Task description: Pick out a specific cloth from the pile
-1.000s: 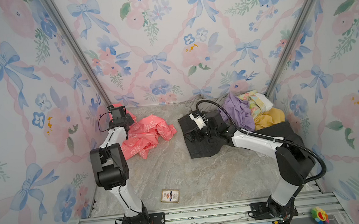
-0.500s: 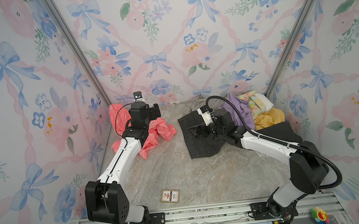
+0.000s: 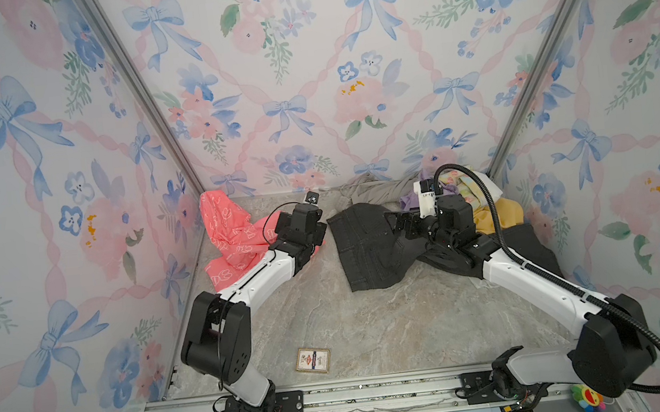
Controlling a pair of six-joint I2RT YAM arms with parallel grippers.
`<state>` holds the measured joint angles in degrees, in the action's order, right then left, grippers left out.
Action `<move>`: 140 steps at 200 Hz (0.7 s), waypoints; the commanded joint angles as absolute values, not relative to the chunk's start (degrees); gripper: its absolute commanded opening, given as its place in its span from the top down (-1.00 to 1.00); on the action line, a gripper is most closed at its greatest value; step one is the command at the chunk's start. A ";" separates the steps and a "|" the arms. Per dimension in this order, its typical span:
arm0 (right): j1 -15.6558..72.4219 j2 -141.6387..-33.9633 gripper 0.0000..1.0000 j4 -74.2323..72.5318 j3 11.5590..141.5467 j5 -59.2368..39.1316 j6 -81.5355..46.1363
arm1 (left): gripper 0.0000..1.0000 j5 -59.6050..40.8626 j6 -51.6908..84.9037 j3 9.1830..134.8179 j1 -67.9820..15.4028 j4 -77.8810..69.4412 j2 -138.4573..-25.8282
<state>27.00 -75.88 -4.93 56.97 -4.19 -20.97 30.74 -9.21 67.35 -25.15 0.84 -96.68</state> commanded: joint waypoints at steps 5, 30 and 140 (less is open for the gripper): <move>27.91 -72.96 -0.94 -3.62 55.53 -3.06 -19.85 | -0.96 37.48 -15.62 70.41 -25.36 2.18 -102.77; 27.86 -71.99 -0.94 -4.26 54.41 -2.37 -19.32 | -0.88 38.49 -17.86 73.20 -25.15 2.15 -108.32; 27.72 -76.15 -0.96 -5.03 56.05 -1.74 -19.16 | 1.00 27.48 -0.07 90.03 -13.52 2.40 -107.54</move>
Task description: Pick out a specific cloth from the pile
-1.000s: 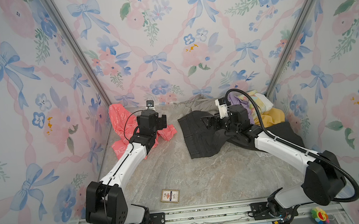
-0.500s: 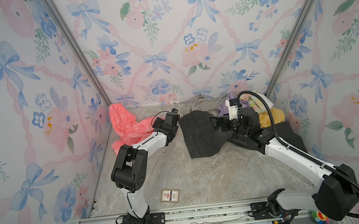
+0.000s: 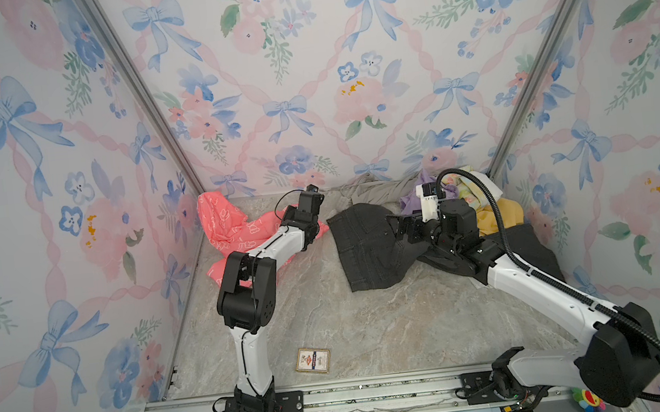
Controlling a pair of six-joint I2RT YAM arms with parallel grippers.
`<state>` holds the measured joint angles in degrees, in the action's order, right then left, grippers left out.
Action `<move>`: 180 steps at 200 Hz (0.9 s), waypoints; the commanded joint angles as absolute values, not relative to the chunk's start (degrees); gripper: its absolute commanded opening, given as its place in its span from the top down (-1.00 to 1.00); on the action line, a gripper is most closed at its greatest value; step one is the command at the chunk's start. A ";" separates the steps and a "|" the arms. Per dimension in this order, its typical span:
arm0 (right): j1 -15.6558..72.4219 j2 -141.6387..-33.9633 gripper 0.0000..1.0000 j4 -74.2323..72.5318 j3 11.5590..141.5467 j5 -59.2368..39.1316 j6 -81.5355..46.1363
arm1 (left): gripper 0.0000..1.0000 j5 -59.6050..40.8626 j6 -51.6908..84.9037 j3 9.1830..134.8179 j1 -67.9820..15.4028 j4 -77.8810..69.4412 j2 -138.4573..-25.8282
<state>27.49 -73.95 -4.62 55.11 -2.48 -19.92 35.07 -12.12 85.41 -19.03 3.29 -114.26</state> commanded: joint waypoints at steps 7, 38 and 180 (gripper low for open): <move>27.82 -76.74 -0.96 -5.25 56.23 -1.72 -19.16 | 1.00 24.54 3.29 91.10 -11.27 2.22 -106.76; 28.12 -79.38 -0.97 -5.64 57.48 -1.80 -19.27 | 1.00 18.48 15.74 95.72 -2.58 0.53 -107.90; 27.95 -81.51 -0.94 -4.20 60.68 -2.14 -16.96 | 1.00 15.02 30.65 86.67 4.48 1.00 -126.31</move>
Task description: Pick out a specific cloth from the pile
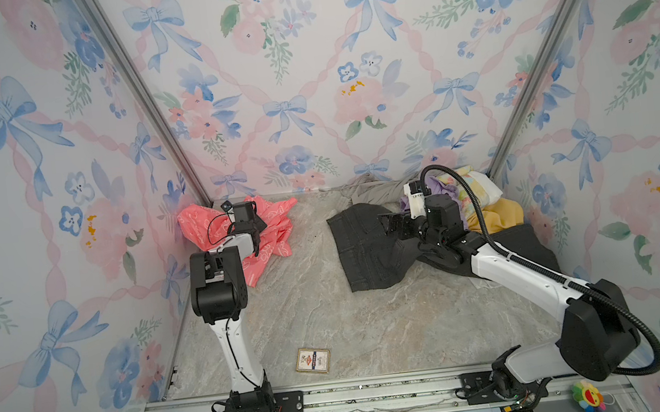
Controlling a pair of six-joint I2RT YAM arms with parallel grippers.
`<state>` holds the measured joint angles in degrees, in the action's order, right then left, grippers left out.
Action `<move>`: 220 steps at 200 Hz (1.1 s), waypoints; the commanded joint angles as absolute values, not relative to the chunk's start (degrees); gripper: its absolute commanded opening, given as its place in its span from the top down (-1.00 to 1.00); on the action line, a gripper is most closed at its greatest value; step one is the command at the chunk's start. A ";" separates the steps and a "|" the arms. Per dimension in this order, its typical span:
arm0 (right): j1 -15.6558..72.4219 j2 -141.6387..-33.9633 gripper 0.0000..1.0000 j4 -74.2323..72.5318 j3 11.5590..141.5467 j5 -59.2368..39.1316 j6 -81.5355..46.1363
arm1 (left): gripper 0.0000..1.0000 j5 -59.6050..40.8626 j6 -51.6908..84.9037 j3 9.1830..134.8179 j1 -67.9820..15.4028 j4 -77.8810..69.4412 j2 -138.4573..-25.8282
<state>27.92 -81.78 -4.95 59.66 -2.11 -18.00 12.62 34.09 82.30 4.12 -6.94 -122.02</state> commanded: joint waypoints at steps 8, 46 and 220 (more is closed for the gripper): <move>27.83 -81.11 -0.94 -3.99 60.56 -2.10 -16.88 | 1.00 15.03 30.50 86.67 4.49 1.01 -126.53; 25.93 -79.45 -0.94 -0.52 61.08 -1.71 -14.98 | -0.12 13.20 28.35 88.53 3.36 -0.92 -122.82; 12.24 -56.84 -0.94 -23.42 29.77 27.38 -3.95 | -0.96 11.94 9.26 32.86 -6.99 -37.00 -70.75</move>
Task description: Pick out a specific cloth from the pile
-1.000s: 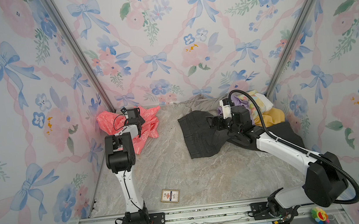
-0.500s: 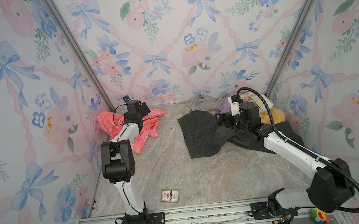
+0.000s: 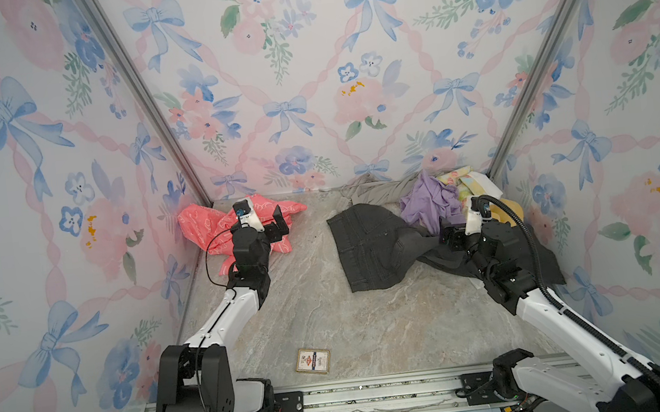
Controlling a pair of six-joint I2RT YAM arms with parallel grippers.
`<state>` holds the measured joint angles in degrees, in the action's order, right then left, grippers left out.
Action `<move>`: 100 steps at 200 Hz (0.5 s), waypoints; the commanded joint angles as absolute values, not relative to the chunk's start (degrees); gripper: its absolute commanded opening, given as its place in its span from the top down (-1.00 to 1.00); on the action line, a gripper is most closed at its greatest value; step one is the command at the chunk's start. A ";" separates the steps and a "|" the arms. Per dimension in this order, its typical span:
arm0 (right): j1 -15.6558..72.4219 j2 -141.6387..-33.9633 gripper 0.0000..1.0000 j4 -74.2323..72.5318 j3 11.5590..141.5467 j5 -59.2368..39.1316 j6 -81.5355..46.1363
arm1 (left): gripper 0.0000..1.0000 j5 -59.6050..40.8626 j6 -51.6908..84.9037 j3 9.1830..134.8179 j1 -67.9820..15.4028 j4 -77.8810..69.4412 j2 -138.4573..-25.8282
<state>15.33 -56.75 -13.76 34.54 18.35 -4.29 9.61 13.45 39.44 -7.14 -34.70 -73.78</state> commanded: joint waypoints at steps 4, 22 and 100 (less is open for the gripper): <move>11.53 -56.75 -0.94 -24.23 28.72 28.01 -4.61 | -0.96 12.27 9.15 31.58 -7.03 -37.51 -70.51; 8.87 -55.90 -0.94 -28.52 23.76 27.25 -5.73 | -0.96 14.05 10.24 26.81 -7.01 -40.84 -70.12; 6.60 -72.43 -0.94 -47.72 16.33 27.45 -3.73 | -0.96 20.01 8.99 19.44 -5.98 -53.05 -81.86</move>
<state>7.16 -67.55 -37.01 18.48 25.41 -4.60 17.72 10.41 22.00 -6.76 -45.82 -79.13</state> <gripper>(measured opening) 0.969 0.979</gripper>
